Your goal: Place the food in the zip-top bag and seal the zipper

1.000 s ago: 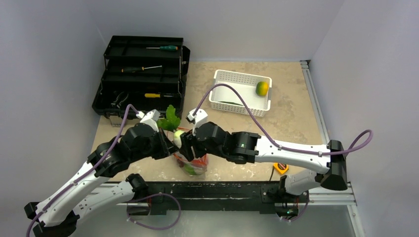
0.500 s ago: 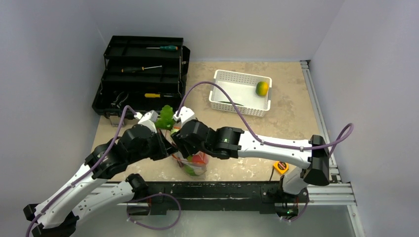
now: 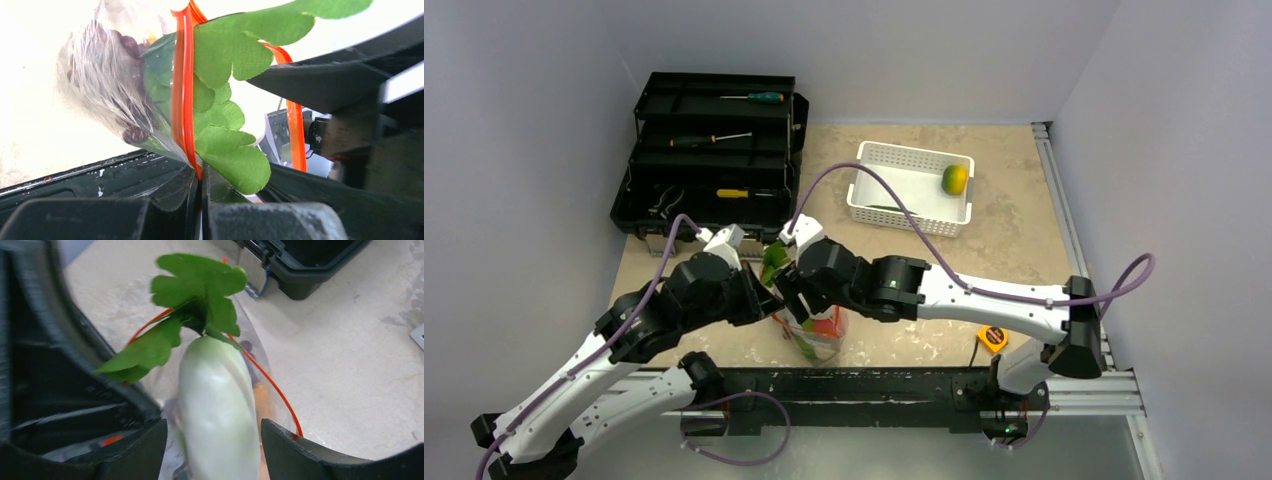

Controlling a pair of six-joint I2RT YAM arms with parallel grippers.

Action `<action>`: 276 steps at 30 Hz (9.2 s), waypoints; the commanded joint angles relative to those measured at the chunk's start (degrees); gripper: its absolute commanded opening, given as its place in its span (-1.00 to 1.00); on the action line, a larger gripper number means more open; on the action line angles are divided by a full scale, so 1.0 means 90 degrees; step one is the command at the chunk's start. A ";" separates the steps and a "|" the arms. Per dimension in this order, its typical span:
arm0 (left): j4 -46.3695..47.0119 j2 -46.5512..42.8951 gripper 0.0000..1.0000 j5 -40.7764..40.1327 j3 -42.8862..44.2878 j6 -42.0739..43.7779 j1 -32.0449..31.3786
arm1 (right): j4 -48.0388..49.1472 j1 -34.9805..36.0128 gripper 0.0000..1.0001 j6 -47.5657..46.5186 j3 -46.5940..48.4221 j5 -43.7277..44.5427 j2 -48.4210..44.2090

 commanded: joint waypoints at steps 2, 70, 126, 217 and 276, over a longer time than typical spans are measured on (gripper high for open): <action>0.0356 -0.0014 -1.00 -0.0060 0.0131 -0.0046 -0.0015 | 0.0541 0.0070 0.37 -0.0031 -0.0053 -0.0596 -0.0546; 0.0345 0.0064 -1.00 0.0084 0.0047 -0.0026 -0.0020 | -0.0331 -0.6293 0.31 -0.3983 0.2802 -0.4607 0.3741; 0.0450 0.0256 -1.00 0.0198 0.0026 0.0012 -0.0020 | -0.1348 -0.6165 0.28 -0.4623 0.2355 -0.2873 0.3086; 0.0371 0.0650 -1.00 0.0423 0.0209 0.0099 -0.0018 | -0.2099 -0.6417 0.46 -0.8097 0.2984 -0.4769 0.3607; 0.0764 0.0365 -1.00 0.0473 -0.0348 -0.0222 -0.0016 | 0.1304 -0.4534 -1.00 0.0222 -0.0872 -0.4831 -0.1821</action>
